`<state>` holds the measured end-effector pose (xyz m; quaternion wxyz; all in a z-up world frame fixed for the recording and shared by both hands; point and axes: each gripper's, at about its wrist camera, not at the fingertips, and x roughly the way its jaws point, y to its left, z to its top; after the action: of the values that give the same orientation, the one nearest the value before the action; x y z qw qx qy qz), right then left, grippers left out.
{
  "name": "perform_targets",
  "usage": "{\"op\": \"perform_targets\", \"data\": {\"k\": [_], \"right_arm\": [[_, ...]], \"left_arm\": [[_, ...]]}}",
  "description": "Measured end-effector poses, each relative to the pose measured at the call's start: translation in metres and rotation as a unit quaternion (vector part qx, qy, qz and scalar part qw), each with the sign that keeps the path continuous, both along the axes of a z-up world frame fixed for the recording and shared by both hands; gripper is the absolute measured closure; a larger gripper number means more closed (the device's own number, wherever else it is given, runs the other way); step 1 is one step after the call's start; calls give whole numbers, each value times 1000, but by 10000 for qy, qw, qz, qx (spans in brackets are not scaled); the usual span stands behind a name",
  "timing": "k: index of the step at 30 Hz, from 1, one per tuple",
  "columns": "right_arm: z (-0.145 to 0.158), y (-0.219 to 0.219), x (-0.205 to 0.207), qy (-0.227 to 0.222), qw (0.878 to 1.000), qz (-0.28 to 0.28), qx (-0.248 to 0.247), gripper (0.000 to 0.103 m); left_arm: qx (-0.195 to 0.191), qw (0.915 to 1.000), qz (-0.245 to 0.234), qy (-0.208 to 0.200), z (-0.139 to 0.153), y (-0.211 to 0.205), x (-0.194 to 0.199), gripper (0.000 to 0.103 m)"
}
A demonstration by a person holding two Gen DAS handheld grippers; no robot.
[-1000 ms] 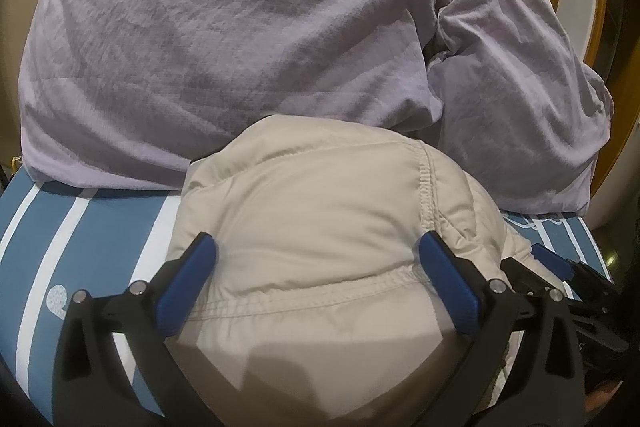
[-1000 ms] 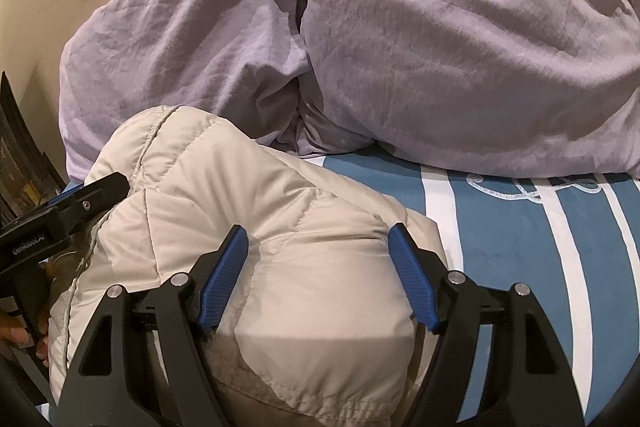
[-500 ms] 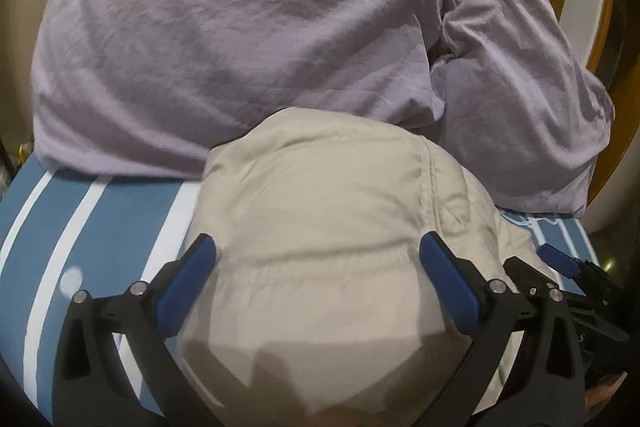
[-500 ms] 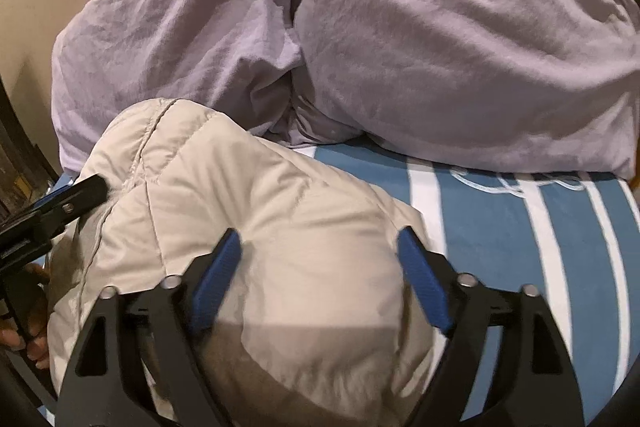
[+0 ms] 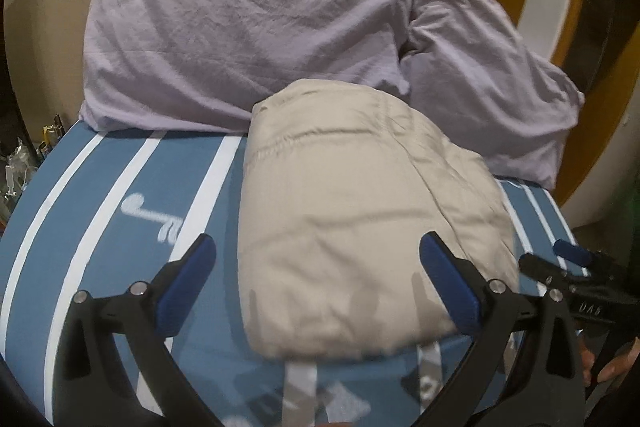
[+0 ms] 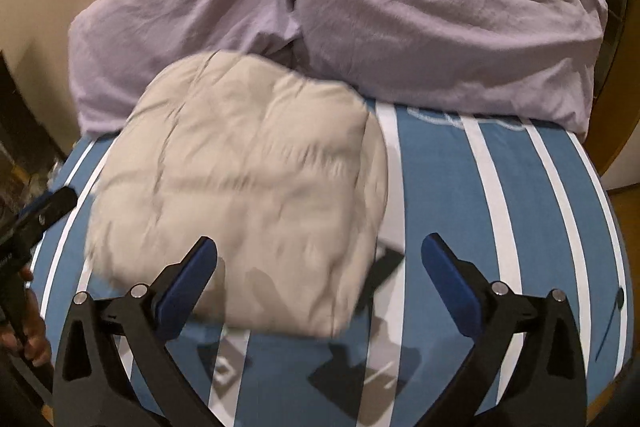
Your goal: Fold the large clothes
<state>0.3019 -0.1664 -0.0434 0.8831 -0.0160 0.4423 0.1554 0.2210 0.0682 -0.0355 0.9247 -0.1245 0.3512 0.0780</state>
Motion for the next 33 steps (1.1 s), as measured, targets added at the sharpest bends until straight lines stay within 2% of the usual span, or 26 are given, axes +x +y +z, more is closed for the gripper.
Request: {"op": "perform_targets", "data": {"k": [6,12,22,33], "right_arm": [[-1,-12,-53,268,9995,91,148,1],[0,-15,-87,344,9990,80,266,1],[0,-9,-101,335,9985,191,379,1],[-1,-6,-104,367,9981,231,433,1]], "left_arm": [[-201,9998,-82,-1,4,-14,-54,2],[-348,9992,-159,95,0,-27,-86,2],[-419,9984,-268,266,-9,-39,-103,2],[-468,9982,-177,331,-11,-37,-109,2]]}}
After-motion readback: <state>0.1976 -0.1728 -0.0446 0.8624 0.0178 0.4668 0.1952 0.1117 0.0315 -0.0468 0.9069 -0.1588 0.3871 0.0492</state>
